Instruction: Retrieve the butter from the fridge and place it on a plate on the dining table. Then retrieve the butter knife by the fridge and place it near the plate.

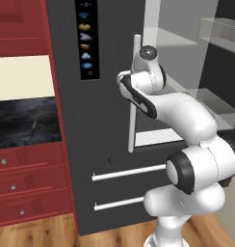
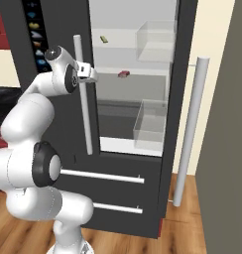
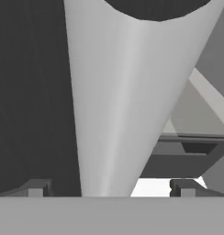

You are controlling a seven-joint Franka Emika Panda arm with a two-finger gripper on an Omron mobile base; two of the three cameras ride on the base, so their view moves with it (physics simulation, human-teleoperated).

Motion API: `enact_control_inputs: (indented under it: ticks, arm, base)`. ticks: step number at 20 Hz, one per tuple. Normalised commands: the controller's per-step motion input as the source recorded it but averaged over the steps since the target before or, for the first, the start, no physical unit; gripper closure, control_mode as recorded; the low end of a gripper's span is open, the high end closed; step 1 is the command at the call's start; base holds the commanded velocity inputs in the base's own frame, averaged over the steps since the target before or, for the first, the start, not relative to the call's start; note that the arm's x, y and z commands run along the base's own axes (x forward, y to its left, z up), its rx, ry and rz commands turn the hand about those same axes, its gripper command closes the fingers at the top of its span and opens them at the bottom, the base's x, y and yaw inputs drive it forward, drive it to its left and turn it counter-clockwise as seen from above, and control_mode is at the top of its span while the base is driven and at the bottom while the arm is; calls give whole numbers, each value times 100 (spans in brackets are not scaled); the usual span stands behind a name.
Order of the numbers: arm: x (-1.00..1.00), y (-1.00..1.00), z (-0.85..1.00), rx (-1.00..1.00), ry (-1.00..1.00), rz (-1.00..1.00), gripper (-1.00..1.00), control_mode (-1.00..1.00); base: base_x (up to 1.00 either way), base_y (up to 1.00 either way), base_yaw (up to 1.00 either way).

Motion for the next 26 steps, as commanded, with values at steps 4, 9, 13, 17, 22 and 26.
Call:
enact_control_inputs:
  ticks: [4, 9, 13, 17, 22, 26]
  arm:
    - [13, 0, -3, -1, -11, 0, -100, -100]
    - [15, 0, 0, 0, -3, 0, -100, -100]
    - [2, 0, 0, 0, 0, 0, 100, -100]
    - [0, 0, 0, 0, 0, 0, 100, -100]
    - [-1, 0, 0, 0, 0, 0, 100, -100]
    - [-26, 22, 0, 0, 0, -9, 100, -100]
  base:
    - [0, 0, 0]
    - [0, 0, 0]
    - [0, 0, 0]
    - [0, 0, 0]
    - [0, 0, 0]
    - [0, 0, 0]
